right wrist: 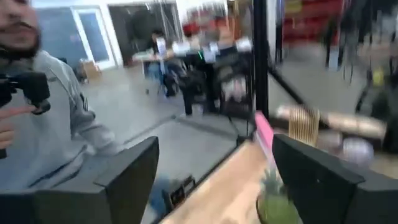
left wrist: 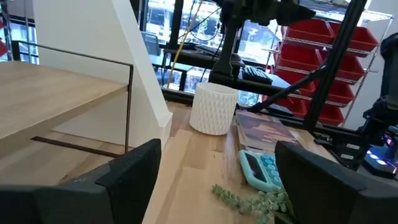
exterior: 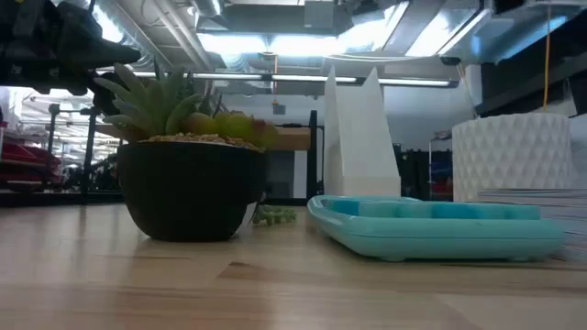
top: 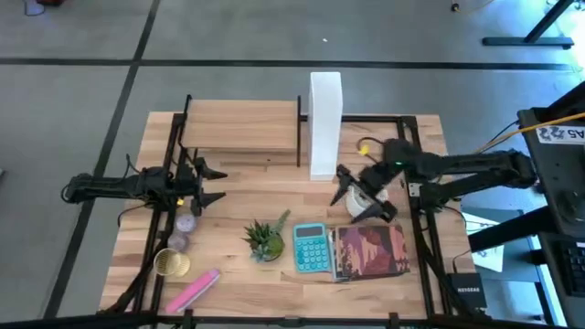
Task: Stock shelves
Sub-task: Put the white pen organizer on the shelf
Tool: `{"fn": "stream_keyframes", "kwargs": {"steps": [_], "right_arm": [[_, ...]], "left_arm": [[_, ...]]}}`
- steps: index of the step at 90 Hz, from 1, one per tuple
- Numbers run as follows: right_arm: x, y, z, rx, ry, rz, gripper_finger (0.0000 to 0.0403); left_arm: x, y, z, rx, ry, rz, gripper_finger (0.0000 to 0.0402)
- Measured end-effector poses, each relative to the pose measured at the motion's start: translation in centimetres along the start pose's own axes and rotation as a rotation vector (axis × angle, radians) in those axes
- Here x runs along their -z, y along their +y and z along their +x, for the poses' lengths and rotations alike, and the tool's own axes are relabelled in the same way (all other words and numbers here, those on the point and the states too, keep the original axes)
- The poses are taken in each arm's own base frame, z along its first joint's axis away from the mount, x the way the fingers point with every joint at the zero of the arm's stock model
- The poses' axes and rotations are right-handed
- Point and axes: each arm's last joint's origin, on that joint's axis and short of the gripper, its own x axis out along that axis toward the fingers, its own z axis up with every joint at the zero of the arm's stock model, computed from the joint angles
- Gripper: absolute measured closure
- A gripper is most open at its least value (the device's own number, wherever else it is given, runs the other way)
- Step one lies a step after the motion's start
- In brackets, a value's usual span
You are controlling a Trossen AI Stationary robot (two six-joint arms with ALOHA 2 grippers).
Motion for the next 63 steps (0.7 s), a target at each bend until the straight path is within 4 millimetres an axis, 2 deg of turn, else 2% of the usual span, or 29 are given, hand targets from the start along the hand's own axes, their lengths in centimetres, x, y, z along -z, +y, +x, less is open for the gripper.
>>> {"fn": "stream_keyframes", "kwargs": {"steps": [7,16,27,36,45,63], "right_arm": [[-0.2,-0.1,1.2,0.068,0.112,-0.067,0.0103],[-0.3,0.9,2.9,0.18,0.315,-0.2,0.0103],[-0.2,2.5,4.4,0.357,0.581,-0.206,0.0103],[-0.4,3.7,4.8,0.422,0.707,-0.12,0.0103],[-0.1,4.7,4.7,0.45,0.798,0.041,0.0103],[2.3,5.4,2.6,0.665,1.026,0.391,0.0105]], "left_arm": [[0.0,0.0,0.0,0.0,0.0,0.0,0.0104],[0.0,0.0,0.0,0.0,0.0,0.0,0.0104],[0.0,0.0,0.0,0.0,0.0,0.0,0.0104],[0.0,0.0,0.0,0.0,0.0,0.0,0.0104],[0.0,0.0,0.0,0.0,0.0,0.0,0.0104],[0.0,0.0,0.0,-0.001,0.0,0.0,0.0104]]}}
